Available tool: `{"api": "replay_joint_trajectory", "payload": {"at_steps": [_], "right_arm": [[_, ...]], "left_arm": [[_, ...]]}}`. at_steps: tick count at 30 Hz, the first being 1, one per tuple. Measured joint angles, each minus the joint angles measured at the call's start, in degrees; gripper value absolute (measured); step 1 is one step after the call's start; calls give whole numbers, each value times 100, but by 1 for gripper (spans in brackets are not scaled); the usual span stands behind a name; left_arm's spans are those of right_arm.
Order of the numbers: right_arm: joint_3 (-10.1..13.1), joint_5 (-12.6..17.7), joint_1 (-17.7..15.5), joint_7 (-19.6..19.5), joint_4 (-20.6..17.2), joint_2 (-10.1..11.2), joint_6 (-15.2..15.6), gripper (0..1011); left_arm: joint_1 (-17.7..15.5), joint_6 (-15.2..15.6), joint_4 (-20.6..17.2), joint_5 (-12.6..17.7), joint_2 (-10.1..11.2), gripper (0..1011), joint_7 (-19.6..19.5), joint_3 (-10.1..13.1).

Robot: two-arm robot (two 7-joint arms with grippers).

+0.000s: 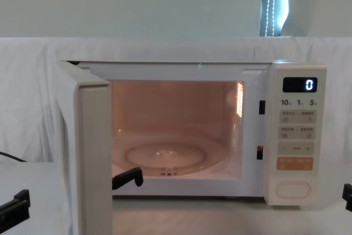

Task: Press the button to open the microwave door with one hand; close the microwave door with the other hand.

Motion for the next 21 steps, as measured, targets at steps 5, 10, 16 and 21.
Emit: {"api": "replay_joint_trajectory", "payload": {"at_steps": [5, 10, 16, 21], "right_arm": [[0, -1, 0, 0, 0, 0, 0, 1002], [0, -4, 0, 1, 0, 0, 0, 1002], [0, -5, 0, 0, 0, 0, 0, 1002], [0, -5, 0, 1, 0, 0, 0, 1002]], "left_arm": [[0, 0, 0, 0, 0, 1001, 0, 0], [0, 0, 0, 0, 0, 1001, 0, 0], [0, 0, 0, 0, 0, 1001, 0, 0], [0, 0, 0, 0, 0, 1001, 0, 0]]}}
